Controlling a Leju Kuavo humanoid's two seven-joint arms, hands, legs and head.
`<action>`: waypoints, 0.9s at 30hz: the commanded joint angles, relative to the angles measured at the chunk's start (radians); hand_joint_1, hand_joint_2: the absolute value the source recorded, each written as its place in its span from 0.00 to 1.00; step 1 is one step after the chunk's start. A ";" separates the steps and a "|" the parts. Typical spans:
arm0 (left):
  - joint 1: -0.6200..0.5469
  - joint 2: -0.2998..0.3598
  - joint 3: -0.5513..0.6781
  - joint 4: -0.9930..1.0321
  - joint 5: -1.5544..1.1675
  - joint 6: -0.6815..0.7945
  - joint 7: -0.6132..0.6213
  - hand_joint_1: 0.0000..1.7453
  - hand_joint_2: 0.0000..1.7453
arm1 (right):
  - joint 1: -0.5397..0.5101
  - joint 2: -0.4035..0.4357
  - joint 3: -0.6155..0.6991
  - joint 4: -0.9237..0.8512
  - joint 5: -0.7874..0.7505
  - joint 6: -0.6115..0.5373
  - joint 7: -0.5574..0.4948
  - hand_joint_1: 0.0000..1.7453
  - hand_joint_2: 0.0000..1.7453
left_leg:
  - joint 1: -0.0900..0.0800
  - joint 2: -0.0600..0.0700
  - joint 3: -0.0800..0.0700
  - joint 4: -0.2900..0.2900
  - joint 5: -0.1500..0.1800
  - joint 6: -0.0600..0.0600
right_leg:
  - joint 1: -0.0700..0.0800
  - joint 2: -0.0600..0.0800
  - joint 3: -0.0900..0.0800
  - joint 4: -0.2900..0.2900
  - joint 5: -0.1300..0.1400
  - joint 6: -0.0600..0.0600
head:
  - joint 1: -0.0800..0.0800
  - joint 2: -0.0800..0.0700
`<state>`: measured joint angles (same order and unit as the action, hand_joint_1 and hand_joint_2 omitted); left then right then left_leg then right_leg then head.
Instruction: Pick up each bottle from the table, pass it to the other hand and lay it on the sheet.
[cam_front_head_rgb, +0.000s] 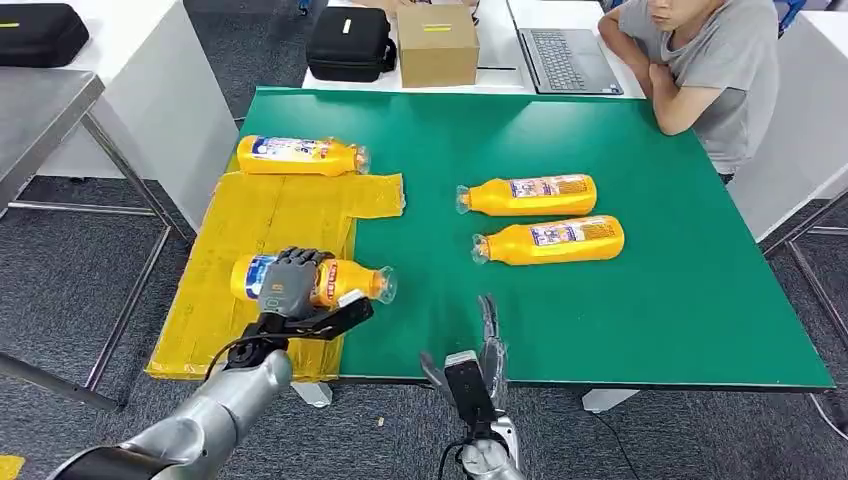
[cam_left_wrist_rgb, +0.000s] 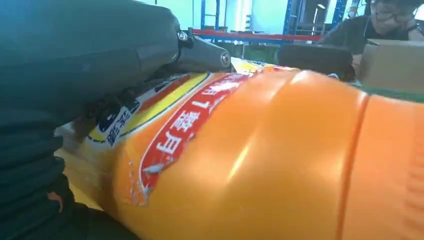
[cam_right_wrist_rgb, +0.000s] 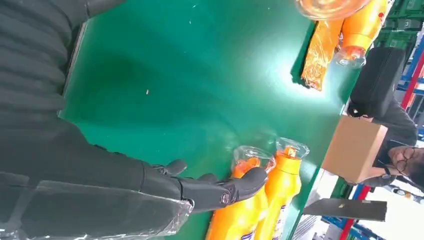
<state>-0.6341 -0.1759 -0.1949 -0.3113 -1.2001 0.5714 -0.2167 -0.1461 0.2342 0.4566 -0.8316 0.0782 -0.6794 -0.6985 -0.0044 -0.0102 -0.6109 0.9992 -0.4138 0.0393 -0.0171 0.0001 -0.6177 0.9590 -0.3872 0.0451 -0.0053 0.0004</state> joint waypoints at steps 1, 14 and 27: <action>0.002 -0.011 0.042 0.065 0.020 -0.038 -0.022 1.00 1.00 | -0.028 -0.025 0.017 0.048 -0.007 -0.006 0.000 0.00 1.00 | 0.001 0.002 0.005 -0.001 -0.002 -0.002 | 0.001 0.001 0.004 -0.001 -0.002 -0.002 | 0.000 0.000; 0.009 -0.016 0.025 0.062 0.005 -0.040 -0.022 0.98 1.00 | -0.024 -0.028 0.018 0.047 -0.010 -0.014 0.000 0.00 1.00 | 0.001 0.002 0.007 -0.001 -0.003 -0.002 | 0.001 0.001 0.007 -0.001 -0.002 -0.002 | 0.000 0.000; -0.004 -0.035 -0.013 0.046 -0.016 -0.112 -0.065 0.64 1.00 | -0.034 -0.031 0.012 0.047 -0.008 -0.016 0.000 0.00 1.00 | 0.001 0.000 0.007 -0.001 -0.002 -0.002 | 0.001 0.000 0.006 -0.001 -0.002 -0.002 | 0.000 0.000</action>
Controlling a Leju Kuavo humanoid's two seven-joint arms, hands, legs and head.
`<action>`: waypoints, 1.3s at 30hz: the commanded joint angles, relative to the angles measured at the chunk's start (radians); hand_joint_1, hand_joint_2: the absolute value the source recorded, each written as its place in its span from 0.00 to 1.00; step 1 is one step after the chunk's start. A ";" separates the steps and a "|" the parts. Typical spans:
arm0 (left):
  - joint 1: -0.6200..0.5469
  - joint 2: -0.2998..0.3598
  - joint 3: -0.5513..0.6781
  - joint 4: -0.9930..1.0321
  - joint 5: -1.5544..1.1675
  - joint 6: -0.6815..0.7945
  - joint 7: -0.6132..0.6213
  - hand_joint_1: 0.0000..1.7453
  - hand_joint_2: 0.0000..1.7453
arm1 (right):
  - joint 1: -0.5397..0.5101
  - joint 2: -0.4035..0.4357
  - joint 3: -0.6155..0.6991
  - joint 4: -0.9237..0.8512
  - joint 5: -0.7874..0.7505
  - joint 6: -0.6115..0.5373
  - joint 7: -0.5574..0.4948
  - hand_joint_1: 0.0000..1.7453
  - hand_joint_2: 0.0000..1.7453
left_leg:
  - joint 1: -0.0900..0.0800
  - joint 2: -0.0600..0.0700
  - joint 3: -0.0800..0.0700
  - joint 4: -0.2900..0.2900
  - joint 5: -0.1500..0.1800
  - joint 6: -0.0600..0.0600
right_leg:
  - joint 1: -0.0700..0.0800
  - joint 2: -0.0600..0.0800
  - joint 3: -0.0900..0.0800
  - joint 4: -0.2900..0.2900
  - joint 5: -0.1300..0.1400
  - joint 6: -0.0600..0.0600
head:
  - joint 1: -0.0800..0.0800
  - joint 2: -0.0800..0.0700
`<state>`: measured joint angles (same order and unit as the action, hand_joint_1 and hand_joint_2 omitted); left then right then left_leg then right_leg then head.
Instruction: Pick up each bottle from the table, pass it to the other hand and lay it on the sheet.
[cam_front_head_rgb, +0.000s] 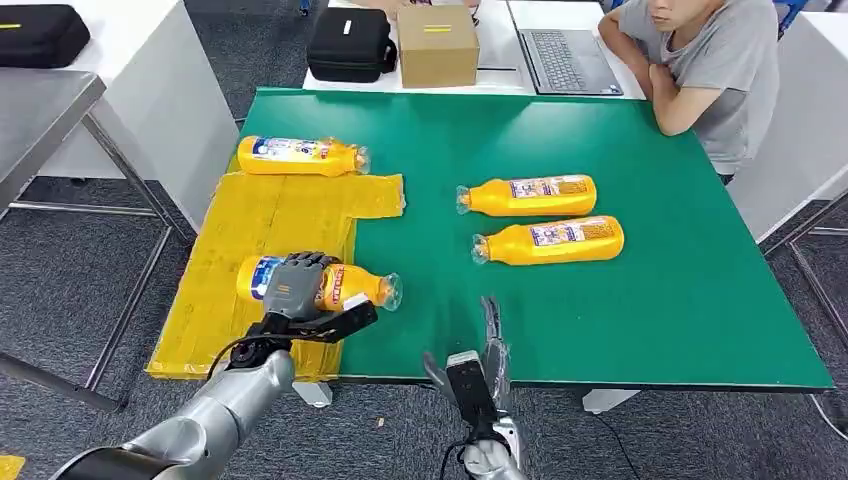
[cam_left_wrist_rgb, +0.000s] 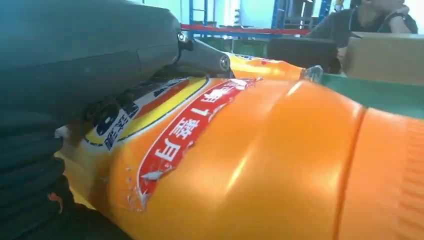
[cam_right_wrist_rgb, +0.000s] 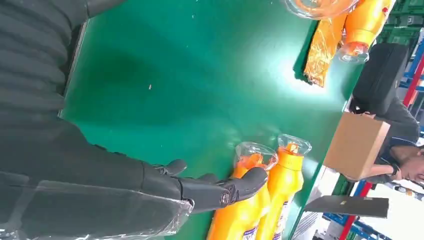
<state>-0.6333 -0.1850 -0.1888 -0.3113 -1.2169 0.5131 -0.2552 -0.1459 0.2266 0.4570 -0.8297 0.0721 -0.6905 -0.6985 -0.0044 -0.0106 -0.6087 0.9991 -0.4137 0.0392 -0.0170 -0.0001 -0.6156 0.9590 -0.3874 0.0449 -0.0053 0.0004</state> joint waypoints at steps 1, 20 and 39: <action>-0.005 -0.026 -0.023 0.044 -0.002 -0.056 -0.028 0.63 1.00 | -0.034 -0.023 0.012 0.045 -0.002 -0.005 0.000 0.00 1.00 | 0.001 0.001 0.005 0.000 -0.003 -0.002 | 0.001 0.000 0.005 0.000 -0.002 -0.002 | 0.000 0.000; 0.007 -0.020 -0.064 0.032 -0.036 -0.034 -0.013 0.05 0.00 | -0.039 -0.027 0.017 0.047 0.001 -0.002 0.000 0.00 1.00 | 0.001 0.002 0.005 0.000 -0.002 -0.002 | 0.001 0.001 0.005 0.000 -0.002 -0.002 | 0.000 0.000; -0.009 -0.016 -0.095 0.041 -0.062 -0.109 -0.008 0.06 0.00 | -0.047 -0.027 0.012 0.053 0.001 -0.006 0.000 0.00 1.00 | 0.001 0.002 0.004 0.000 -0.003 -0.002 | 0.001 0.001 0.004 0.000 -0.002 -0.002 | 0.000 0.000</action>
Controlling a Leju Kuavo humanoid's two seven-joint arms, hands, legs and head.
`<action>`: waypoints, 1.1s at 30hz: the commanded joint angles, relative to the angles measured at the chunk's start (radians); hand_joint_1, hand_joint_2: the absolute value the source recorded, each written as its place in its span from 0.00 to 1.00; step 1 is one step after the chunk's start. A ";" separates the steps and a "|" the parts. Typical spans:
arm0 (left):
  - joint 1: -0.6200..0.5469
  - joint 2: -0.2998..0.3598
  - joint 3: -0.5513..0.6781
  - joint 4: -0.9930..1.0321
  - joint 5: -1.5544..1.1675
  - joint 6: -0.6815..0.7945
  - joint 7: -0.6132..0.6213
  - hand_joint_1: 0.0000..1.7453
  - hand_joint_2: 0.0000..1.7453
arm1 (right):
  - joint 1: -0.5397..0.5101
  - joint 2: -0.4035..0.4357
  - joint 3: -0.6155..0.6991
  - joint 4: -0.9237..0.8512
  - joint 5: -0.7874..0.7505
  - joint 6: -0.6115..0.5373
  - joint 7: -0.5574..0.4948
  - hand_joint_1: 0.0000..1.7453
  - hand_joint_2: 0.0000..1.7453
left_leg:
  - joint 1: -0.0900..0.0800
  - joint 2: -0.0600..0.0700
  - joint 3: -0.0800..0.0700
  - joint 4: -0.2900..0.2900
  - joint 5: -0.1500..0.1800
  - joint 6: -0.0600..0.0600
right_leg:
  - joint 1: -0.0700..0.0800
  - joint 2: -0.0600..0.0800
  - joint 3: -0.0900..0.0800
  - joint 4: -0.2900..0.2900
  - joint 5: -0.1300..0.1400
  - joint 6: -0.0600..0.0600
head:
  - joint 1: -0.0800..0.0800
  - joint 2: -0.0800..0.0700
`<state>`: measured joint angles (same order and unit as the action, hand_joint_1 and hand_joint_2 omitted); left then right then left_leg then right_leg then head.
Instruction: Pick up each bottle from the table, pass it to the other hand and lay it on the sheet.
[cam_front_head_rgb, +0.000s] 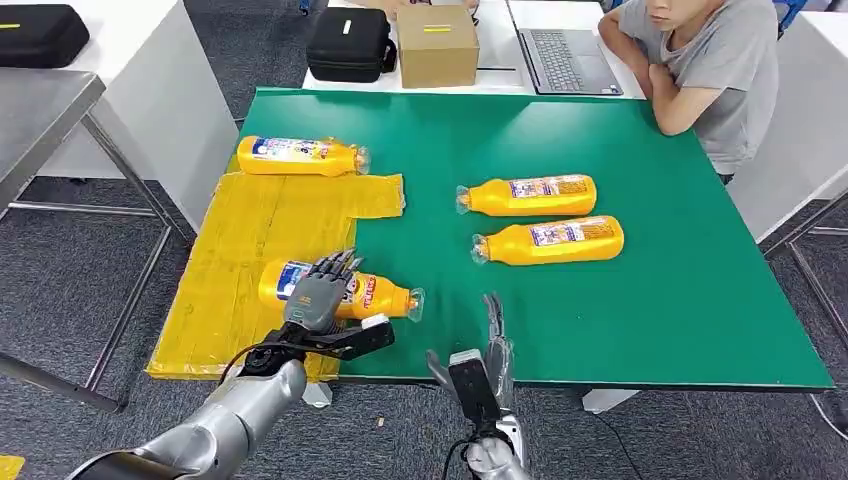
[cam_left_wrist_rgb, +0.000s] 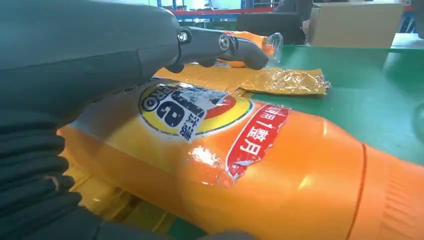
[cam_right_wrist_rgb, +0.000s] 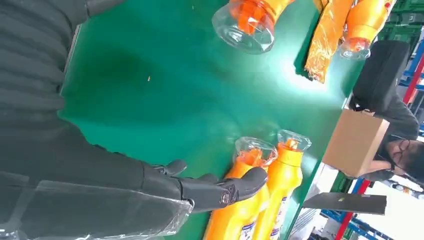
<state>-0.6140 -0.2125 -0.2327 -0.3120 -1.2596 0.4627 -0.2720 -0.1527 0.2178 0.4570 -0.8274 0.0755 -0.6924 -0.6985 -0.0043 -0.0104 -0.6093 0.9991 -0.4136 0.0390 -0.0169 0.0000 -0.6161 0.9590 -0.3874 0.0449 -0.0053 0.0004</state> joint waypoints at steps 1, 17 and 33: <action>-0.030 0.011 -0.055 0.040 -0.022 -0.067 0.007 0.06 0.00 | -0.041 -0.018 0.013 0.052 -0.002 -0.005 0.000 0.00 1.00 | 0.001 0.002 0.003 0.000 -0.002 -0.002 | 0.001 0.001 0.003 0.000 -0.001 -0.002 | 0.000 0.000; 0.002 -0.025 -0.078 -0.103 0.040 0.231 -0.117 0.00 0.00 | -0.008 -0.004 -0.039 0.017 0.046 -0.005 0.000 0.00 1.00 | 0.001 0.000 0.002 0.000 -0.002 -0.002 | 0.001 0.000 0.002 0.000 -0.002 -0.001 | 0.000 0.000; 0.127 -0.029 -0.012 -0.438 -0.041 0.235 -0.172 0.00 1.00 | -0.006 -0.002 -0.037 0.018 0.051 -0.006 0.000 0.00 1.00 | 0.001 0.001 0.000 0.000 -0.002 -0.002 | 0.001 0.001 0.000 0.000 -0.001 -0.001 | 0.000 0.000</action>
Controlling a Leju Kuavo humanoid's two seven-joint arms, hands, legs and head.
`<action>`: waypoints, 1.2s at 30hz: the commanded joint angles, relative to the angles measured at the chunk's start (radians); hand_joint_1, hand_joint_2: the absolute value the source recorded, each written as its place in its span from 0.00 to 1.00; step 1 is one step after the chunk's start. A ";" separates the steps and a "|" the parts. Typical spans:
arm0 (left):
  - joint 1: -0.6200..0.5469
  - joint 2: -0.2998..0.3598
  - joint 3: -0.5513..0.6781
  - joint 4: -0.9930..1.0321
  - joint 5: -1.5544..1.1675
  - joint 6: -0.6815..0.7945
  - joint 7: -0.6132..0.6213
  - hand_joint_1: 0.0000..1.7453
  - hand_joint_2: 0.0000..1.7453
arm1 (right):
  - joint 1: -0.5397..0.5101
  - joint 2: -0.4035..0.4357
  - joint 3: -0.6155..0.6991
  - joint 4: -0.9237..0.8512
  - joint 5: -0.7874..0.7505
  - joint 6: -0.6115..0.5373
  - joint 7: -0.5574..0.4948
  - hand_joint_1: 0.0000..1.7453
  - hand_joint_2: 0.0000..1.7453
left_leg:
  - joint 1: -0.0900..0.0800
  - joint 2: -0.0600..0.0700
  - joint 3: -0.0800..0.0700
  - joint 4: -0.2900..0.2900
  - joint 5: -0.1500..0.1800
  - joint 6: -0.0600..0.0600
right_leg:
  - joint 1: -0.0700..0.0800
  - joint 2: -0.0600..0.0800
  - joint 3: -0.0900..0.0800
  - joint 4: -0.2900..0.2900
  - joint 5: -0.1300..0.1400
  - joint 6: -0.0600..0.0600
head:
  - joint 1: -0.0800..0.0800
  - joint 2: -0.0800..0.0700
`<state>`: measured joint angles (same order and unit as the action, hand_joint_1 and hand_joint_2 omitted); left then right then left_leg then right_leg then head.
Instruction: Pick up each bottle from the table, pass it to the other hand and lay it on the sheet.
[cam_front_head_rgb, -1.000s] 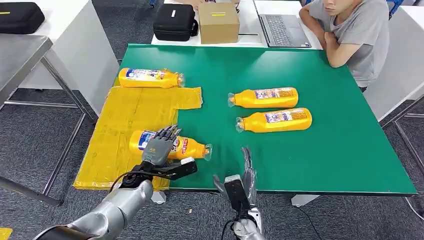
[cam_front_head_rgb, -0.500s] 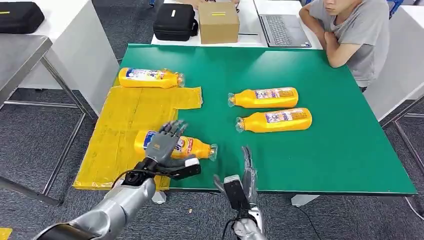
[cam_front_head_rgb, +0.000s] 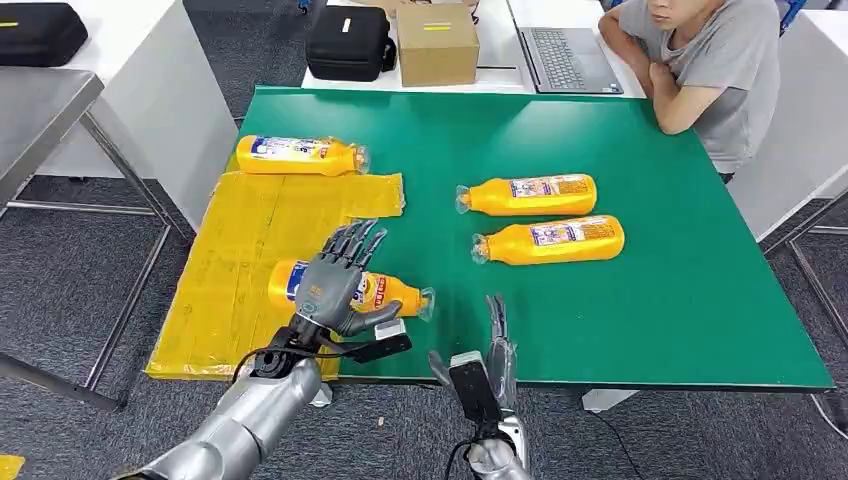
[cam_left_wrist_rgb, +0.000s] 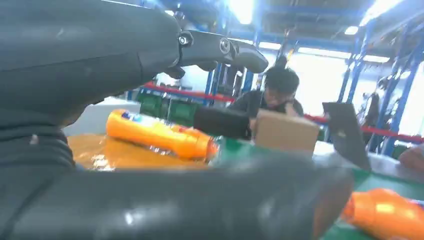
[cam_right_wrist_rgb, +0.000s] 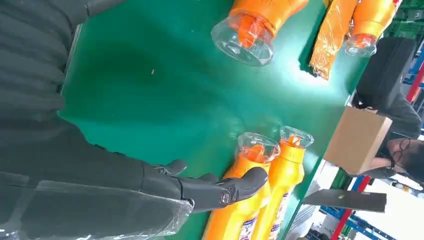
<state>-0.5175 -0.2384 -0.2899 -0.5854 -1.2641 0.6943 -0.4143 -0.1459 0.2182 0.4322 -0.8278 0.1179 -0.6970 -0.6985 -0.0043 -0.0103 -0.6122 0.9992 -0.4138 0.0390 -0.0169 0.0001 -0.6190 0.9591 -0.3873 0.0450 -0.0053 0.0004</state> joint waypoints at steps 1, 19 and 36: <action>0.031 -0.006 0.050 -0.168 -0.037 0.004 -0.033 0.00 1.00 | -0.012 -0.001 -0.013 0.017 0.009 -0.001 0.000 0.00 1.00 | 0.001 0.001 0.004 0.000 -0.002 -0.002 | 0.001 0.000 0.003 0.000 -0.002 -0.002 | 0.000 0.000; 0.066 -0.023 -0.021 -0.181 0.716 -0.043 -0.284 0.00 1.00 | 0.140 -0.080 0.003 -0.505 -0.104 0.073 0.000 0.00 1.00 | 0.000 0.000 0.003 0.000 -0.002 -0.002 | 0.001 -0.001 0.003 0.000 -0.002 -0.001 | 0.000 0.000; 0.096 0.029 -0.138 -0.186 1.029 -0.097 -0.280 0.00 1.00 | 0.258 0.058 -0.241 -0.816 -0.051 -0.001 0.000 0.00 0.00 | 0.000 0.001 0.001 -0.001 -0.001 -0.001 | 0.000 0.000 0.000 0.000 -0.001 -0.001 | 0.000 0.000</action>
<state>-0.4147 -0.2617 -0.3490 -0.7805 -0.2636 0.5752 -0.7000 0.0909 0.2273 0.2935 -1.5133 -0.0763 -0.4722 -0.6985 -0.0043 -0.0103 -0.6140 0.9991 -0.4140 0.0389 -0.0168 0.0001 -0.6208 0.9590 -0.3874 0.0449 -0.0053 0.0004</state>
